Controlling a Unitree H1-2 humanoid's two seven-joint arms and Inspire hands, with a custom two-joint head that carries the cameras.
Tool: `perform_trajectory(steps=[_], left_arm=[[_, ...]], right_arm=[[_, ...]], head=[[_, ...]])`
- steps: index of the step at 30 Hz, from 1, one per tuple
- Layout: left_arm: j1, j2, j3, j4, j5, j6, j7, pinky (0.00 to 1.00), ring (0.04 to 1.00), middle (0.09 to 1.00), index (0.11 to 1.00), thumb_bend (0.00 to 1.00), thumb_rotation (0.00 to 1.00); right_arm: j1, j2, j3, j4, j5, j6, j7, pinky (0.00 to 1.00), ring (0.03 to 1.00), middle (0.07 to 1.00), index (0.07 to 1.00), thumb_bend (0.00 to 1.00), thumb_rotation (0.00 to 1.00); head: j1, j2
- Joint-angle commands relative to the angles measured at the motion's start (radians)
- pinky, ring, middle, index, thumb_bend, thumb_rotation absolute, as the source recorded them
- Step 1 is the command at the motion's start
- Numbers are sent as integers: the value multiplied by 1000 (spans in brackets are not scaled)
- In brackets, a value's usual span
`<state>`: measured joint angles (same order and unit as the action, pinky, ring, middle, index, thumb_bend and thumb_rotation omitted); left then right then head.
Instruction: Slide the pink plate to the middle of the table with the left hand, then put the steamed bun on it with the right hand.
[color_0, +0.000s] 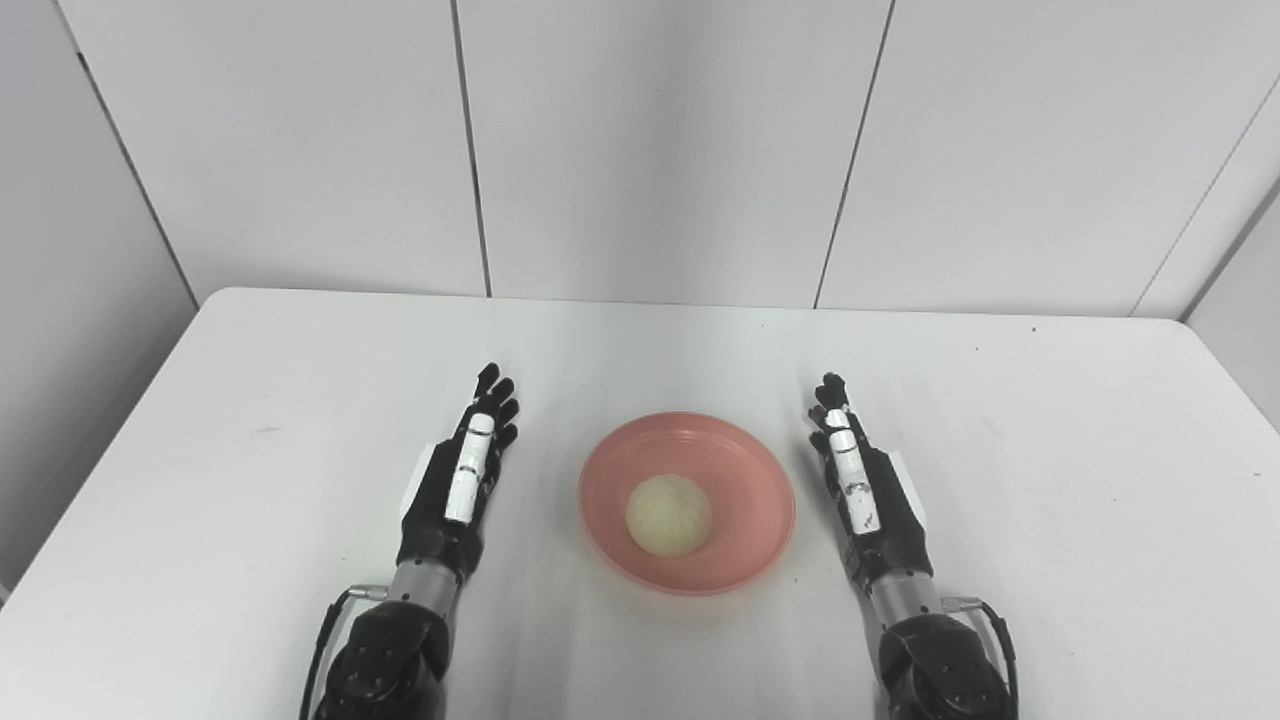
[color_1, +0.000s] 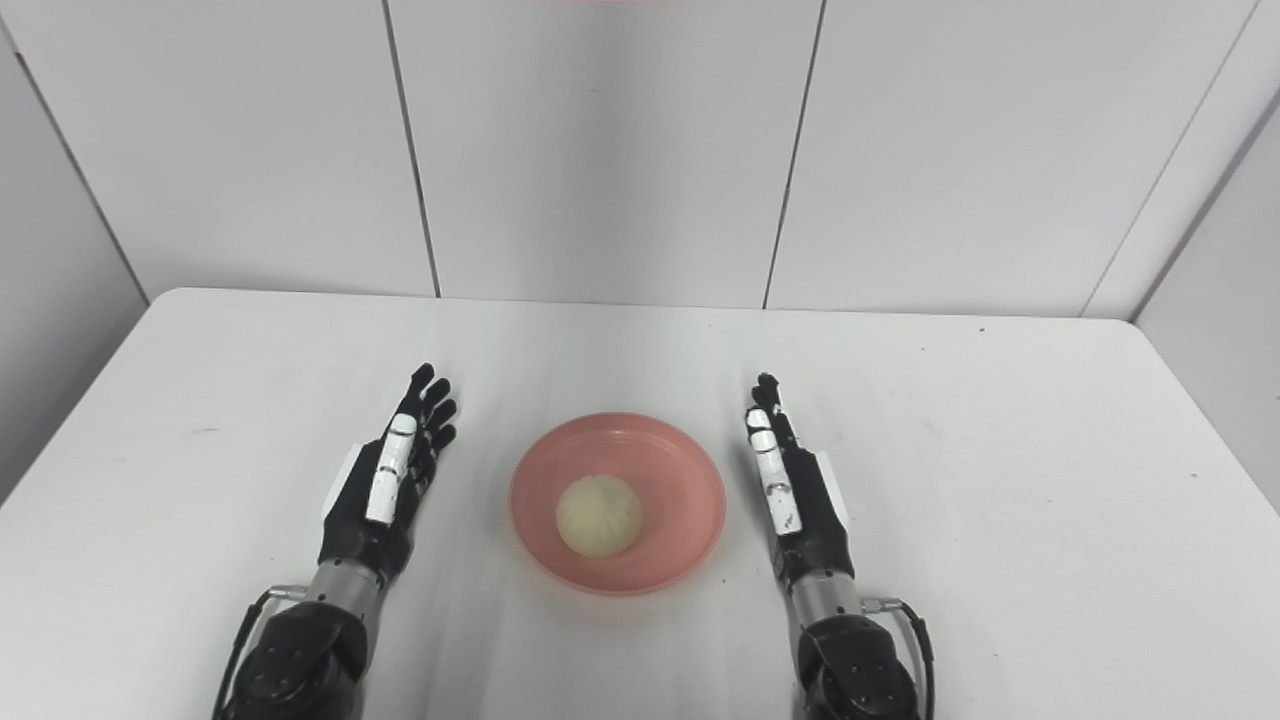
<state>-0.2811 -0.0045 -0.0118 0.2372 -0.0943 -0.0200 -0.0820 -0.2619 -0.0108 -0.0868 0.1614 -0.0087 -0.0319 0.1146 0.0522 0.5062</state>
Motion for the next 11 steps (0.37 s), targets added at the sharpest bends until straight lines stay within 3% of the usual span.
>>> perform_trajectory(steps=[1, 11], left_arm=[[18, 9, 8, 47, -20, 75, -13, 1000, 987, 992, 1000, 495, 1000], [3, 11, 6, 63, -22, 91, -34, 1000, 988, 993, 1000, 473, 1000]], right_arm=[[-29, -13, 5, 6, 12, -1, -8, 1000, 1000, 1000, 1000, 275, 1000], [-36, -32, 14, 47, 34, 0, -13, 1000, 998, 1000, 1000, 292, 1000]], head=[[3, 1], [9, 6]])
